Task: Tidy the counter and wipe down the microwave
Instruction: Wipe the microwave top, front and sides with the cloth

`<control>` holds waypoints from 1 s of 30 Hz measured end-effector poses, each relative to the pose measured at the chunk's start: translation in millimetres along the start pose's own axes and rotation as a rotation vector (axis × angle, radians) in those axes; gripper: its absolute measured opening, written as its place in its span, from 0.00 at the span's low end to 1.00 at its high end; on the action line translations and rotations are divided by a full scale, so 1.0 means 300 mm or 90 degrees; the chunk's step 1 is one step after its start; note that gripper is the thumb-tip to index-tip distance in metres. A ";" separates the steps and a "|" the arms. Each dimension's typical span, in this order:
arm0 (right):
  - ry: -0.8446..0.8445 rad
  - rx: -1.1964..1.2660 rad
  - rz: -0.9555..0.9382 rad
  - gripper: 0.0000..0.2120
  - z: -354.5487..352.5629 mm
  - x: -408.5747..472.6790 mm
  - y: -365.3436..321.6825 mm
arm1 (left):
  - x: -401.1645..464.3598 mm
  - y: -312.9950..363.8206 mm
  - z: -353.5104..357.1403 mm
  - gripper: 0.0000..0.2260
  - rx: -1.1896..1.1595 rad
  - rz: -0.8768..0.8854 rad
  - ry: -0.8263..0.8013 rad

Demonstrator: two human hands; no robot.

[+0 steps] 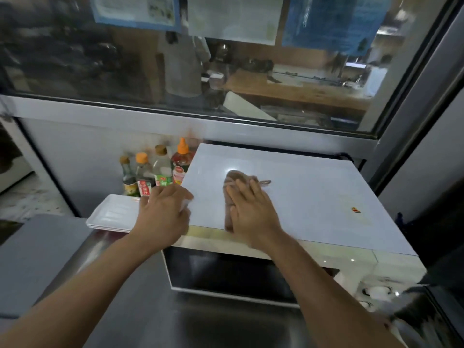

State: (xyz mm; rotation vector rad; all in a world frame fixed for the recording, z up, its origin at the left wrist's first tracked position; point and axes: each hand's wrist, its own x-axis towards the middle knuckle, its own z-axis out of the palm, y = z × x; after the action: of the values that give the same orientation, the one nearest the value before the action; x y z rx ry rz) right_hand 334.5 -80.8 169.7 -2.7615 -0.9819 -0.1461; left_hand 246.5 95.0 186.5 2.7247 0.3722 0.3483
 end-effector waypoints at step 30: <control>-0.090 0.046 -0.019 0.22 0.011 0.238 -0.144 | -0.061 -0.144 0.036 0.12 -0.311 -0.058 0.008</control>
State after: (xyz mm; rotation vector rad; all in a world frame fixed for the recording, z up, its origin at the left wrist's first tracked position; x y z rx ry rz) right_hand 362.4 -3.6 185.0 -2.7216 -1.0417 0.0796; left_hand 223.4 124.7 156.5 2.2228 0.3589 0.3753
